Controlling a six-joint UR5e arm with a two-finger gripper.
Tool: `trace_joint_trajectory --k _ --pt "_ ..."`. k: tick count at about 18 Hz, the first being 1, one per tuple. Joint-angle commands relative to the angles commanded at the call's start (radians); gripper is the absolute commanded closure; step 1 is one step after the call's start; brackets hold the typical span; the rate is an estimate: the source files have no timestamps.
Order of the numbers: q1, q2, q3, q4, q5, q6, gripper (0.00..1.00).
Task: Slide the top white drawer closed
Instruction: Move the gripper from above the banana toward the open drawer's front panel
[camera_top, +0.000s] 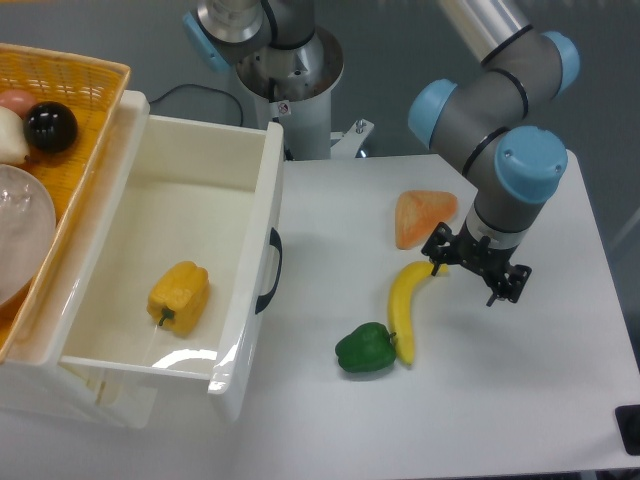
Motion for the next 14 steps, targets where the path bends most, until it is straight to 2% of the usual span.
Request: trace_joint_trajectory --k 1,3,6,7,10,12,14 --pt "-0.011 0.015 -0.006 -0.002 -0.003 -0.045 0.01" --pt "-0.034 0.051 -0.008 -0.009 -0.020 -0.108 0.12" --pt "-0.046 0.065 -0.009 -0.017 -0.167 -0.235 0.32" --pt "-0.048 0.066 -0.014 -0.017 -0.214 -0.260 0.36" --pt "-0.081 0.097 -0.061 -0.015 -0.288 -0.264 0.42" --pt "-0.109 0.097 -0.069 -0.017 -0.293 -0.264 0.50" --pt "-0.141 0.098 -0.107 -0.020 -0.290 -0.248 0.52"
